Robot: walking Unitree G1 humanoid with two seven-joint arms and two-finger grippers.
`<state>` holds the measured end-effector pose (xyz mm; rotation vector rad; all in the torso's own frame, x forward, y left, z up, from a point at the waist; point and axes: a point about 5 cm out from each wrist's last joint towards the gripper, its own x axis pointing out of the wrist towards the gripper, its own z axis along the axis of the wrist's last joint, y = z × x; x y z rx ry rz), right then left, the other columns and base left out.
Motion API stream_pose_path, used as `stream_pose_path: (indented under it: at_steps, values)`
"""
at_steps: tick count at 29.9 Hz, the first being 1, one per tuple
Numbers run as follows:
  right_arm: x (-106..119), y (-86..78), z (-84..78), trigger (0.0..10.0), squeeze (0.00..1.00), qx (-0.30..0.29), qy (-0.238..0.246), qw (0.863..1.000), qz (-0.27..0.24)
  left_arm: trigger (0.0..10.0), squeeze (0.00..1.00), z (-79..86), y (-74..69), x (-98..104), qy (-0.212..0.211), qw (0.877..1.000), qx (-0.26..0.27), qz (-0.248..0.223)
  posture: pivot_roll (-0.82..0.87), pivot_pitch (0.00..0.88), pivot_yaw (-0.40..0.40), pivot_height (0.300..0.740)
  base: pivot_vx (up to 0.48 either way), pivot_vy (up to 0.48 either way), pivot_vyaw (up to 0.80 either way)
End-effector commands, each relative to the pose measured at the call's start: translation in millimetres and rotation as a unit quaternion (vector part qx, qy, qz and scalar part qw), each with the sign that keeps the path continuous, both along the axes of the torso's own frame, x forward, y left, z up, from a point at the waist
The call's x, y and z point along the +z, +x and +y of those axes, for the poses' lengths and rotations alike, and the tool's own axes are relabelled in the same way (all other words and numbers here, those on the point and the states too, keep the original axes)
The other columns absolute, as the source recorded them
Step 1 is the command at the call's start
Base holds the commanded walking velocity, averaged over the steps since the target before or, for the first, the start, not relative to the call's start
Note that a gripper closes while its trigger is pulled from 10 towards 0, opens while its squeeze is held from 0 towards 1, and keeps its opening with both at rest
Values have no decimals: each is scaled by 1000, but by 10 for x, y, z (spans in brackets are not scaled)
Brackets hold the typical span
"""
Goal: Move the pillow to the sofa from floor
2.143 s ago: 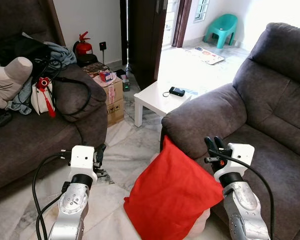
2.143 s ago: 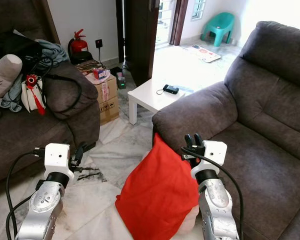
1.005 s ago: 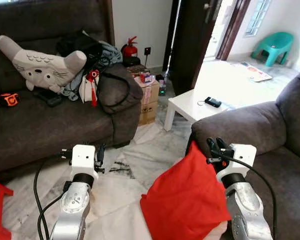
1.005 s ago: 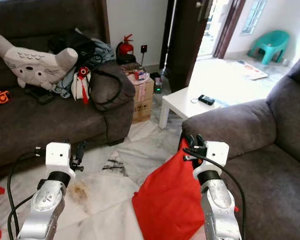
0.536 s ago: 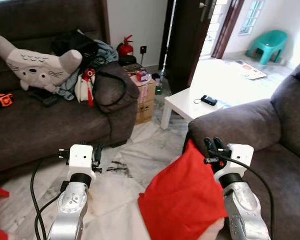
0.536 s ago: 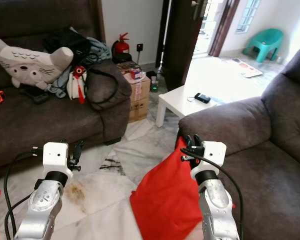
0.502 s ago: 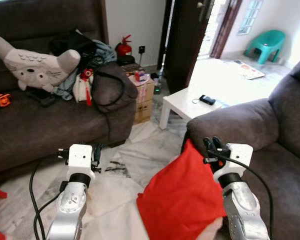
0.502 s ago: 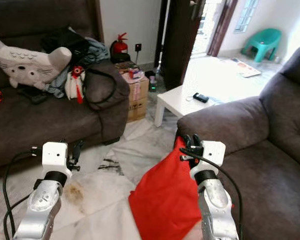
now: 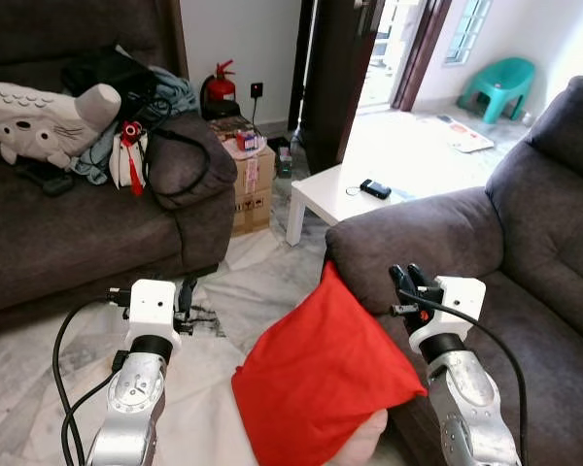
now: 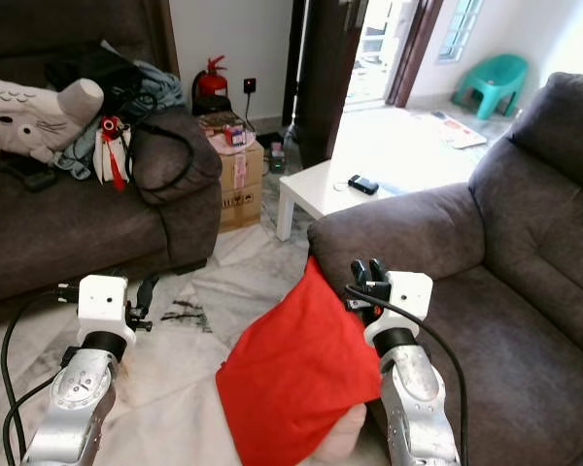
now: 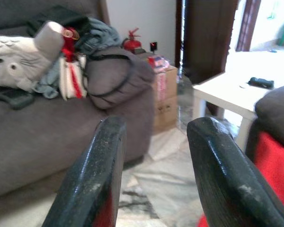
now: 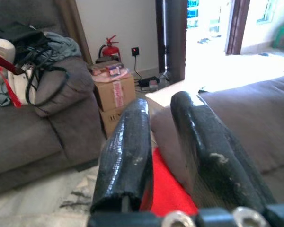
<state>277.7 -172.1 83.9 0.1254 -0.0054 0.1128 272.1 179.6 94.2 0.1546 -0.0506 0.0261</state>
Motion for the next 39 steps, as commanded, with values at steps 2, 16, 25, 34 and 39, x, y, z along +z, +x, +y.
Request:
stream_pose_path:
  at_steps: [2, 16, 25, 34, 39]
  values:
    - [3, -13, -91, 10000, 0, -13, 0, 1000, 2, 10000, 0, -77, 14, 4, -4, 1000, -12, 0, 36, 0, -89, 740, 0, 0, 0]
    - [-12, -2, -102, 10000, 0, -18, 12, 1000, 13, 10000, 0, -50, 10, -10, -22, 1000, -2, 5, 37, 0, -90, 740, 0, 19, -271]
    - [-3, -3, -100, 10000, 0, -20, 10, 1000, 9, 10000, 0, -48, 14, -9, -17, 1000, -4, 5, 36, 0, -90, 740, 0, 345, -512]
    - [-18, -2, -102, 10000, 0, -20, 14, 1000, 16, 10000, 0, -49, 14, -11, -17, 1000, -3, 5, 37, 0, -90, 740, 0, 0, 0]
    - [-20, 0, -90, 10000, 0, -15, 10, 1000, 16, 10000, 0, -46, 16, -10, -19, 1000, -1, 6, 37, 0, -90, 740, 0, 0, -775]
